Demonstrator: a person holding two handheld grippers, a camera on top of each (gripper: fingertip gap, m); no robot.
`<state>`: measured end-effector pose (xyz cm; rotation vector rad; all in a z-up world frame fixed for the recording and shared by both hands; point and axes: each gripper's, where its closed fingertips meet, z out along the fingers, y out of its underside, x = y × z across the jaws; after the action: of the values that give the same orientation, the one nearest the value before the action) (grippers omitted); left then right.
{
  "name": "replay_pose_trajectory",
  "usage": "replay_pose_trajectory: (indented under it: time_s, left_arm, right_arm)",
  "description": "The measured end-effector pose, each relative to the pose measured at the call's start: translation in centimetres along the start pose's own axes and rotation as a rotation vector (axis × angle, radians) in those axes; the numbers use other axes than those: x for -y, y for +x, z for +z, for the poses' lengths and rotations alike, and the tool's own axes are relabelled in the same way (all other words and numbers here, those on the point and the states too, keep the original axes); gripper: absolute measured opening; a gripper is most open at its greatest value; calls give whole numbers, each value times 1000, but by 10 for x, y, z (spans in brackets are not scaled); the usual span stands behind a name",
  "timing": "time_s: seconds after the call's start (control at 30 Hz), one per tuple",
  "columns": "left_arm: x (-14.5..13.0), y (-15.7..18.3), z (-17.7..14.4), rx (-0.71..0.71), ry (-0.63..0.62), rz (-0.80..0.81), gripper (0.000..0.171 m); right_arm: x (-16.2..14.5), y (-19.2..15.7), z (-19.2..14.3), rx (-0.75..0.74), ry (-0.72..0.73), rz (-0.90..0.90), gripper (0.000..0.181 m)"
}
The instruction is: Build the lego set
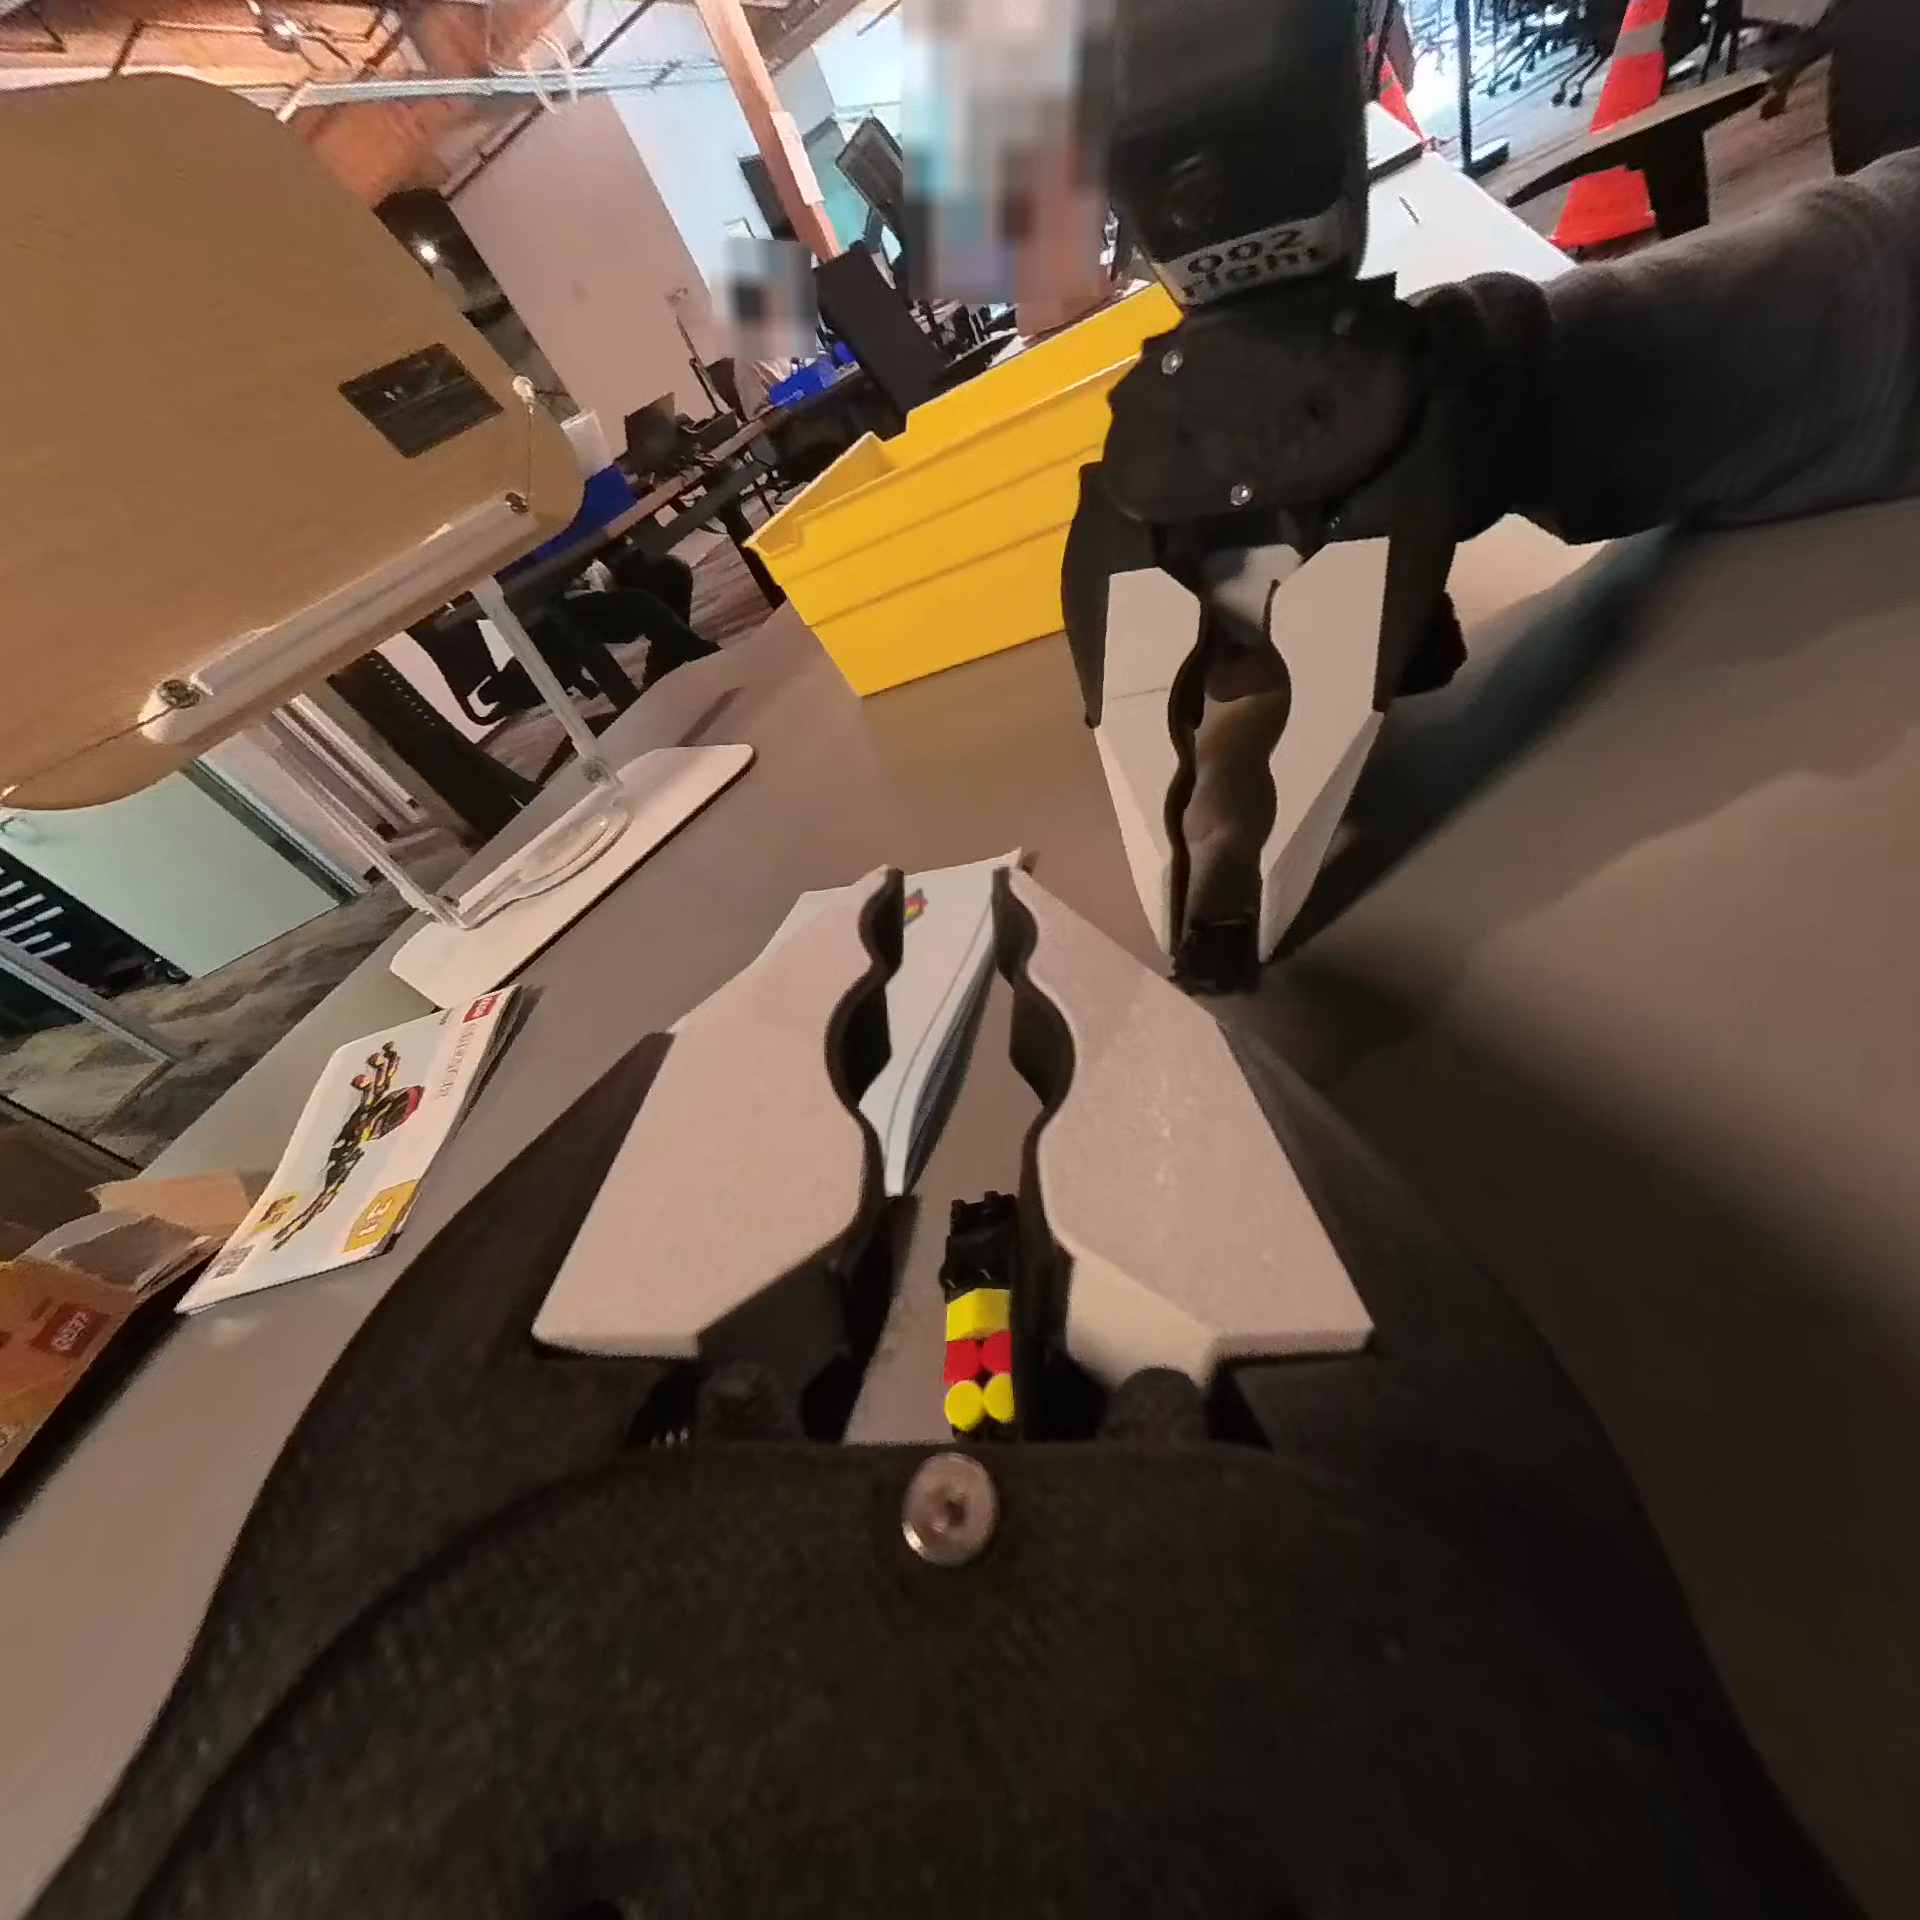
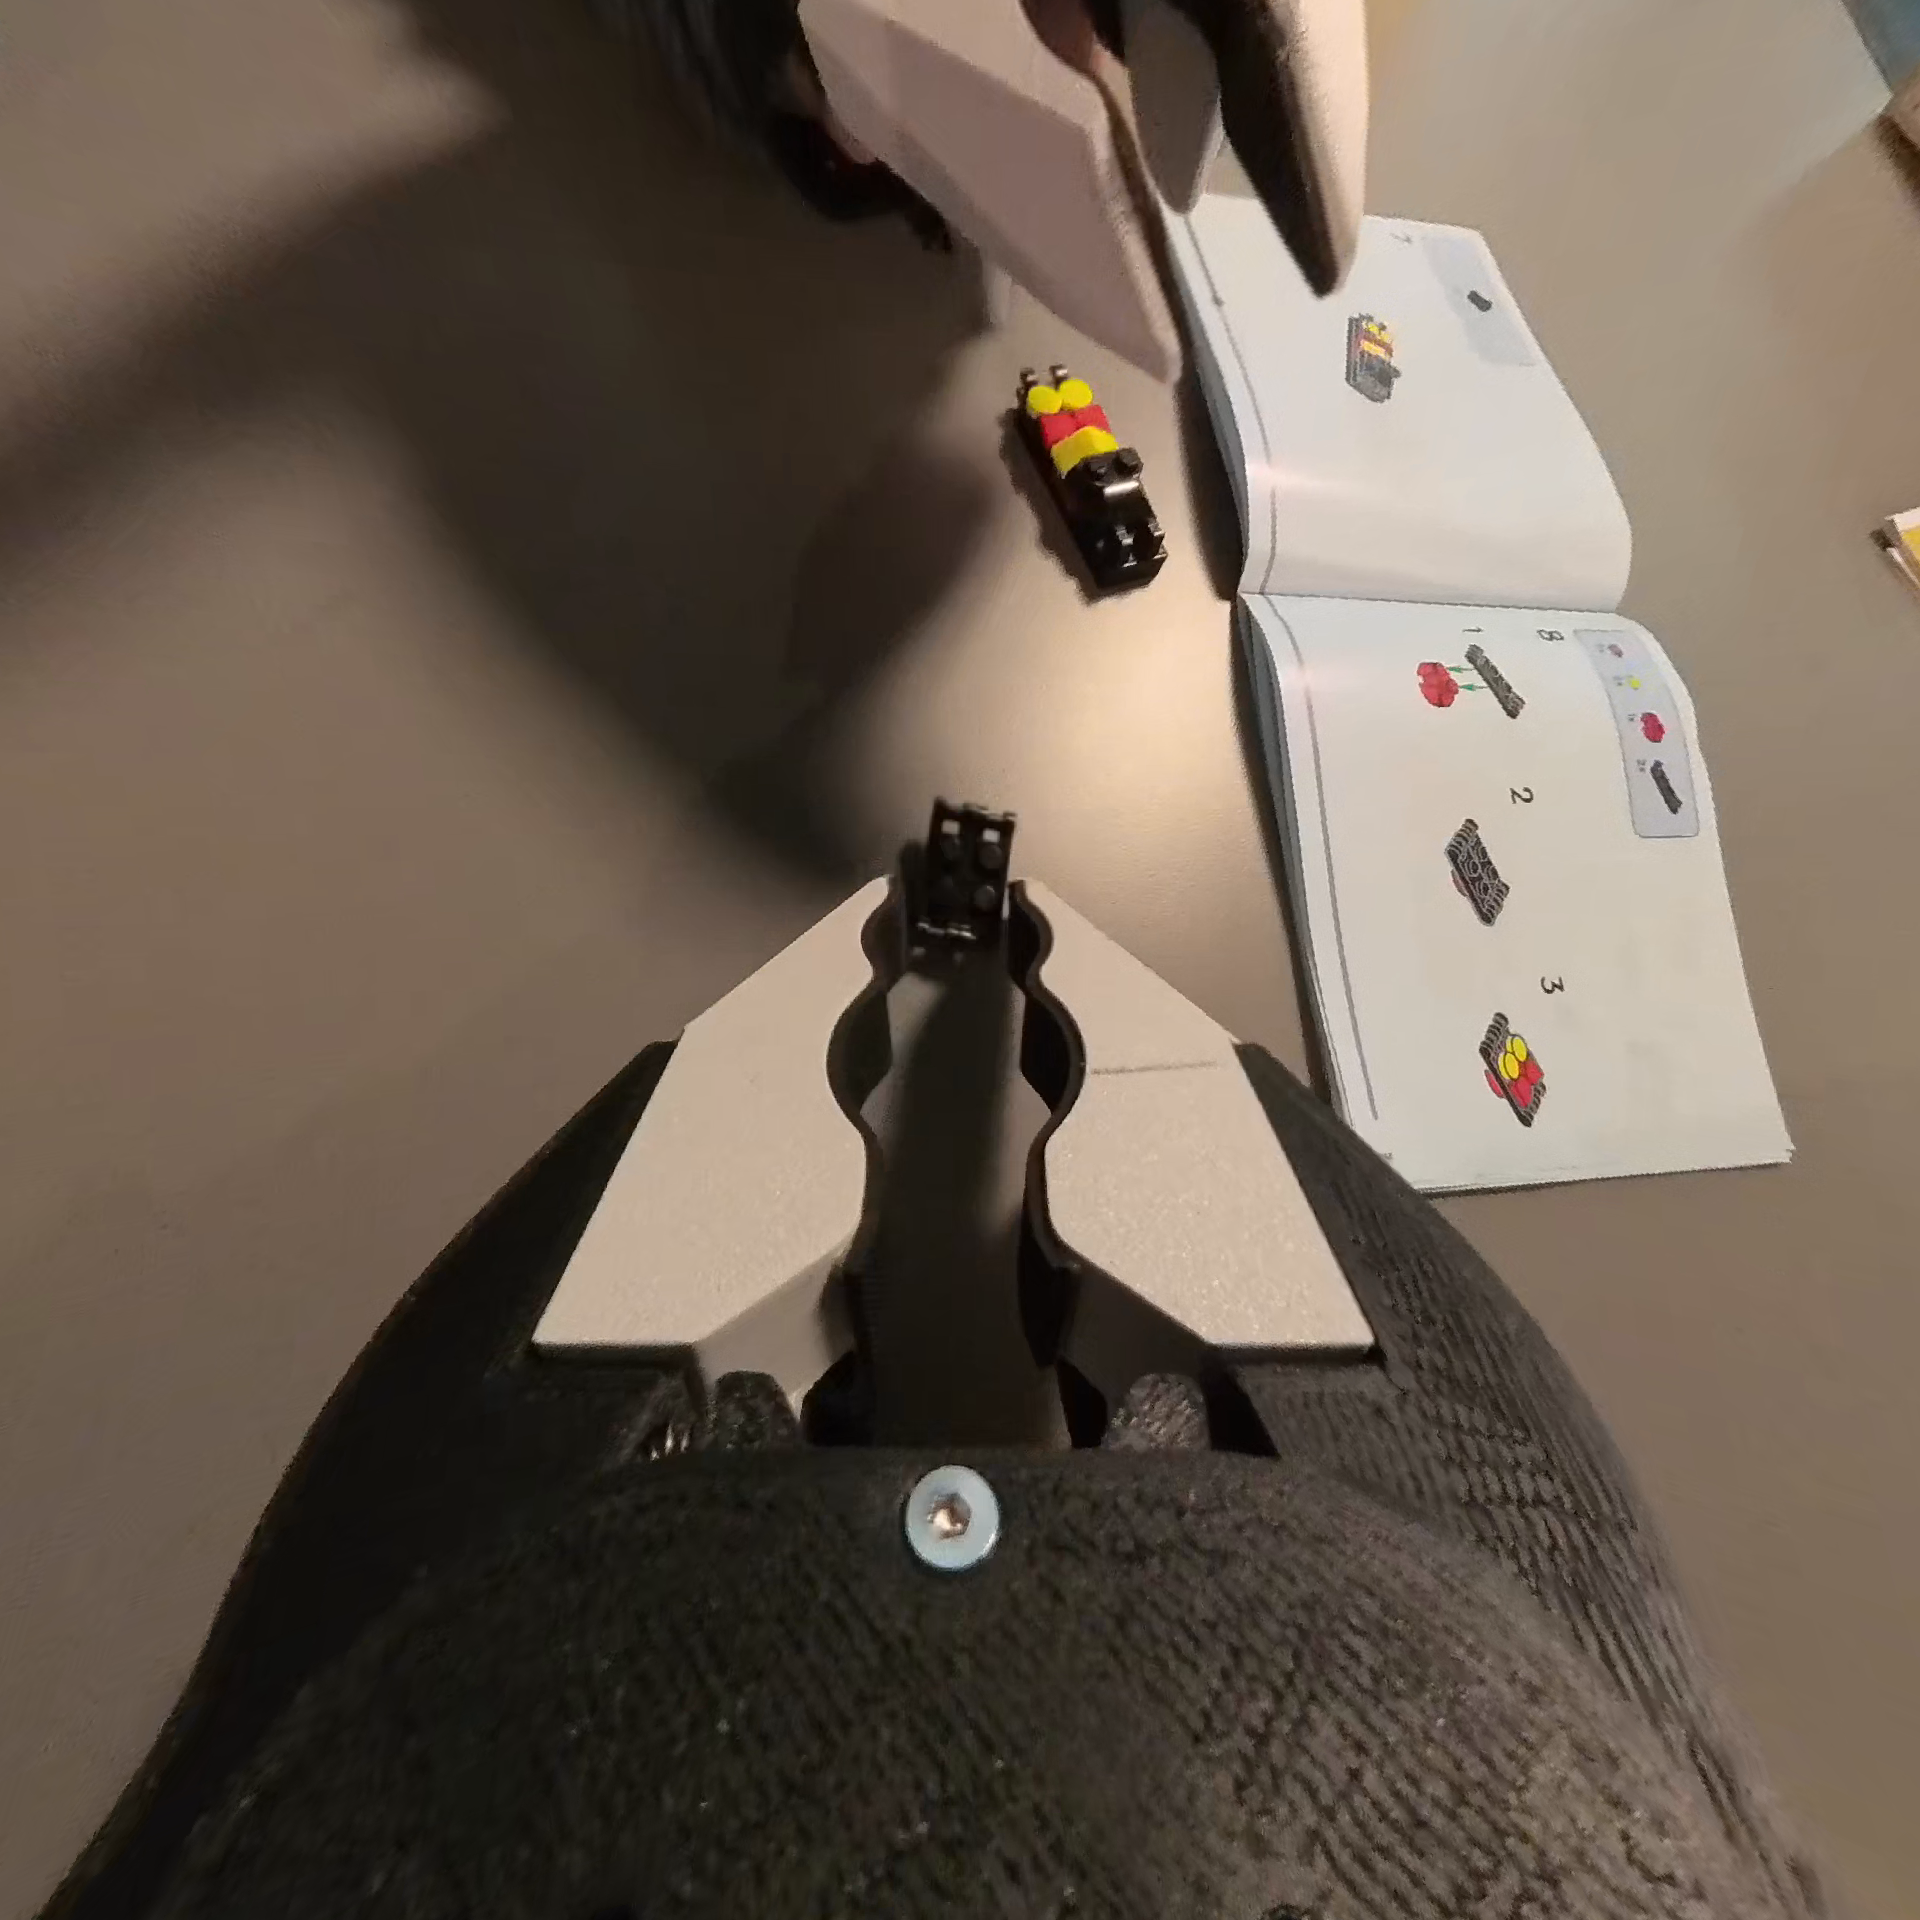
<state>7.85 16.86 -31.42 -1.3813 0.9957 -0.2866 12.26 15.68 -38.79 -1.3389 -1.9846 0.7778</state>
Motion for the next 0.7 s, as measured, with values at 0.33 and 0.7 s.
replay_pose_trajectory:
  time_s: [0.33,0.7]
  left_arm:
    - [6,-36,-10,121,103,-197,20]
    - [12,-52,-20,212,177,-196,19]
  right_arm:
    - [41,96,-69,-673,395,-54,20]
    - [24,126,-114,-1097,403,-201,0]
